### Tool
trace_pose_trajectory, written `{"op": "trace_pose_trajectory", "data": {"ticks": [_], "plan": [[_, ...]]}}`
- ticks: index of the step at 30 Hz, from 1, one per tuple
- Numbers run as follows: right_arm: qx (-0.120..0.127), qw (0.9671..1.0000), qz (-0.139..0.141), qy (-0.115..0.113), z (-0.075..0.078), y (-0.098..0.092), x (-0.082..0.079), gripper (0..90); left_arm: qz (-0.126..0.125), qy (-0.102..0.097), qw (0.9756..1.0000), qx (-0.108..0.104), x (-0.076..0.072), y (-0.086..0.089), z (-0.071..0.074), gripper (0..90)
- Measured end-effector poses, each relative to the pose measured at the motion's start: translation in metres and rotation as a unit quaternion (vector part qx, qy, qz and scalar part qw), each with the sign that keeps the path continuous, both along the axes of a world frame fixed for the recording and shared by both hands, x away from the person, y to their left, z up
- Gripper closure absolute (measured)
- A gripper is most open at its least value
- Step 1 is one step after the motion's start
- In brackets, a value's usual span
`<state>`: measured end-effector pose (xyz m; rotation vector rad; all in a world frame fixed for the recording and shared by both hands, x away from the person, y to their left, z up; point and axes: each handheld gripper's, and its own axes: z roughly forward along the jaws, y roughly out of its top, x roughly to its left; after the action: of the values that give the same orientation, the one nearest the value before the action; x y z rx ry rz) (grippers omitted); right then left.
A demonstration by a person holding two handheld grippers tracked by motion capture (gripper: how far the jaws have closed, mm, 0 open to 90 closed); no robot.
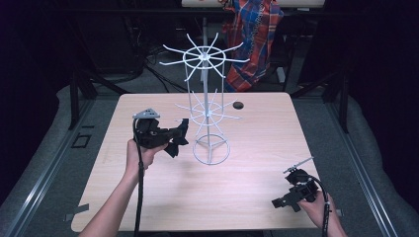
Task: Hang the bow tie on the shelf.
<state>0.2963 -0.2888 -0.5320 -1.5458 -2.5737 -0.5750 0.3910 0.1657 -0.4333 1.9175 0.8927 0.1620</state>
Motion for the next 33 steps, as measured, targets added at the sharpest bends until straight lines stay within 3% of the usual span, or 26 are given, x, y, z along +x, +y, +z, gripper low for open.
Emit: {"op": "trace_pose_trajectory", "data": {"ticks": [33], "plan": [[0.0,1.0,0.003,0.003,-0.001,0.0,0.0,6.1,0.0,0.013,0.9998,0.014,0.004,-0.012,-0.01,86.4]]}}
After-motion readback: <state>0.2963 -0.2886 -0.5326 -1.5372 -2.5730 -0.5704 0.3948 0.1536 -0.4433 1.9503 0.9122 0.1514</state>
